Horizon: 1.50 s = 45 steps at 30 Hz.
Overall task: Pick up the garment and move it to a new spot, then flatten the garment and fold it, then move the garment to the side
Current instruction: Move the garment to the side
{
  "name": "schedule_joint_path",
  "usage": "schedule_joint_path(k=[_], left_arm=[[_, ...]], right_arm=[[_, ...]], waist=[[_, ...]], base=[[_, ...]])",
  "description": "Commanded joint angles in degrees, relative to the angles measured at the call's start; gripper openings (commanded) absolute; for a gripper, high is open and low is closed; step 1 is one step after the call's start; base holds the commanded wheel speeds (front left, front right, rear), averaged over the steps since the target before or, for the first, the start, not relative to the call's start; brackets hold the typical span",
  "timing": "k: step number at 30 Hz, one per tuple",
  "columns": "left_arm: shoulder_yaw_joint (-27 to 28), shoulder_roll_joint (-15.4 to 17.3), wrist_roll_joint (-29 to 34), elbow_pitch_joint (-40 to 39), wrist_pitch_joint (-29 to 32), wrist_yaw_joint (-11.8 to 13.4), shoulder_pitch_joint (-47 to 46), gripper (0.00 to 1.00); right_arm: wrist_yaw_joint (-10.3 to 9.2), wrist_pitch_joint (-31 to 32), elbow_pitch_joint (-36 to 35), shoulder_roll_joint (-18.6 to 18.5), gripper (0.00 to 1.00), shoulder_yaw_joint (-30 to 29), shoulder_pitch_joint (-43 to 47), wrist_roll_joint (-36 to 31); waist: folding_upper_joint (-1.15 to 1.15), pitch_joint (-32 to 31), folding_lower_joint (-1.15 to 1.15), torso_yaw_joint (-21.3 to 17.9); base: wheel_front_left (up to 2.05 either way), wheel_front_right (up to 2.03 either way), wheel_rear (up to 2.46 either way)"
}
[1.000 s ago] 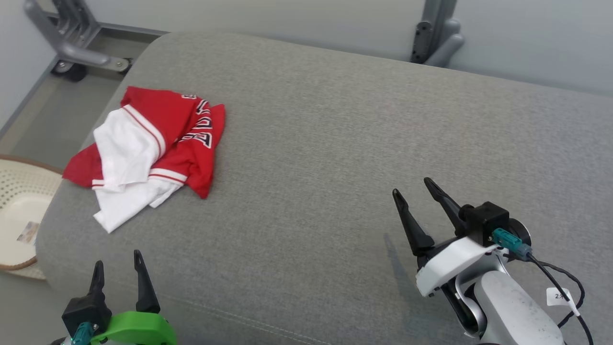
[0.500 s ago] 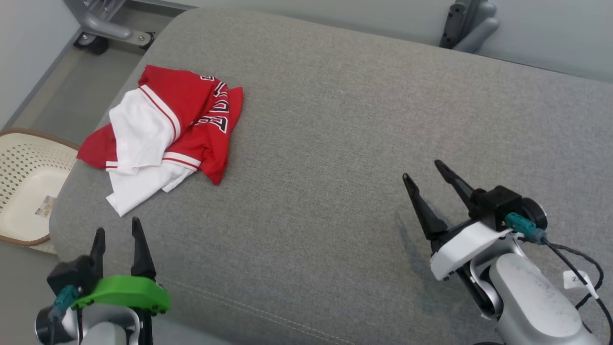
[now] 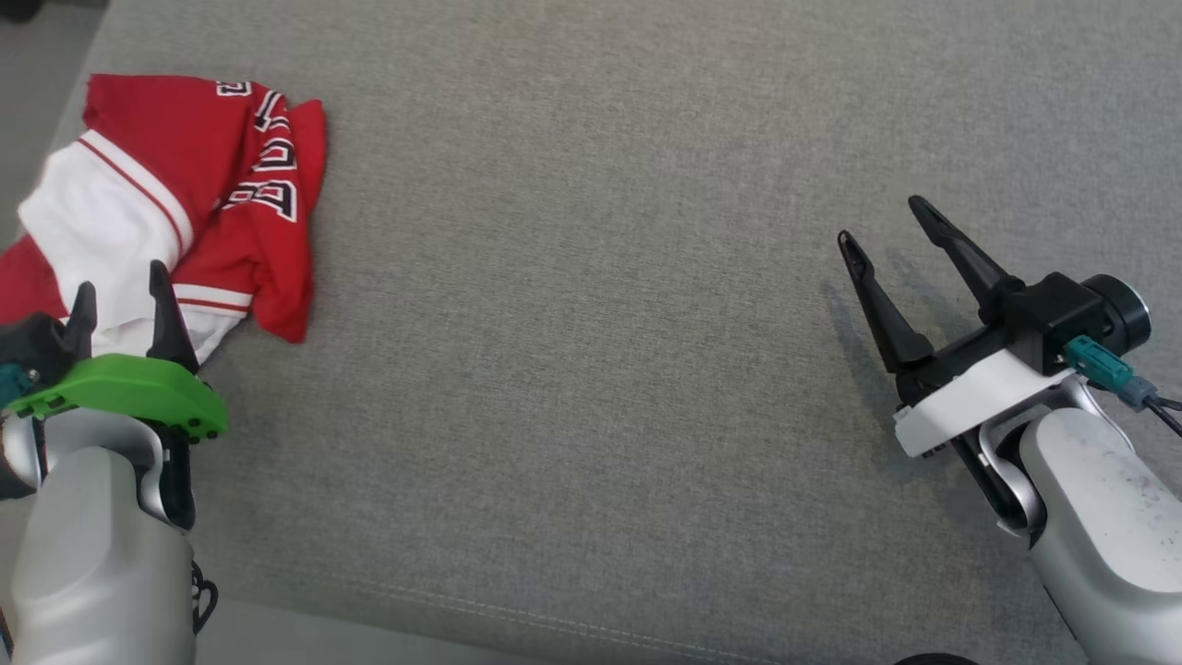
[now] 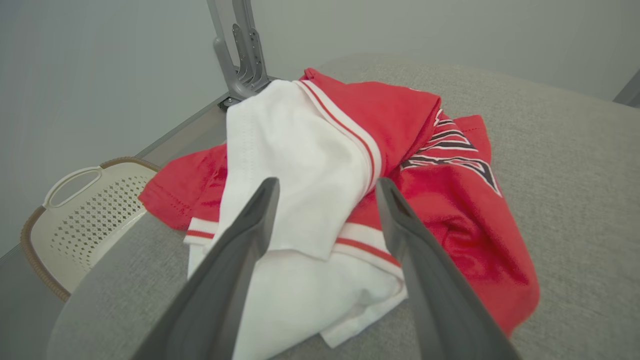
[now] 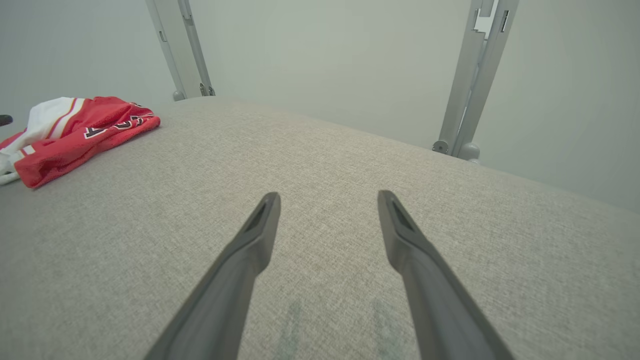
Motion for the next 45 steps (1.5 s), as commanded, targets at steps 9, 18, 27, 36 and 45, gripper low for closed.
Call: schedule_joint_path(k=[9, 18, 27, 36, 45], left_arm=[[1.89, 3.60, 1.64, 8.85, -0.02, 6.15, -6.83, 1.00], [3.53, 4.73, 4.43, -0.98, -0.03, 8.03, -3.88, 0.00], [0.73, 1.85, 9.19, -21.29, -0.03, 3.60, -1.96, 0.00], [-15.18, -5.70, 11.88, -27.15, -0.02, -0.64, -5.40, 0.00], [-37.78, -7.16, -2.39, -27.45, -0.02, -1.13, -5.16, 0.00]], right_arm=[[-0.08, 0.13, -3.78, -1.02, 1.00, -3.05, -0.54, -0.18], [-0.08, -0.04, -2.76, 1.65, 1.00, -4.20, 0.57, 0.12], [-0.08, -0.07, -0.30, 6.97, 1.00, -4.86, 2.58, 1.63], [-0.08, -0.08, 1.65, 12.11, 1.00, -5.99, 5.19, 2.22], [-0.08, -0.08, 2.55, 14.03, 1.00, -7.36, 7.49, 2.65]], waist=[[0.00, 8.72, 0.00, -7.28], [0.00, 6.71, 0.00, -8.11], [0.00, -0.58, 0.00, -9.44], [0.00, -7.54, 0.00, -16.31], [0.00, -9.22, 0.00, -24.24]], base=[[0.00, 0.00, 0.00], [0.00, 0.00, 0.00], [0.00, 0.00, 0.00], [0.00, 0.00, 0.00], [0.00, 0.00, 0.00]])
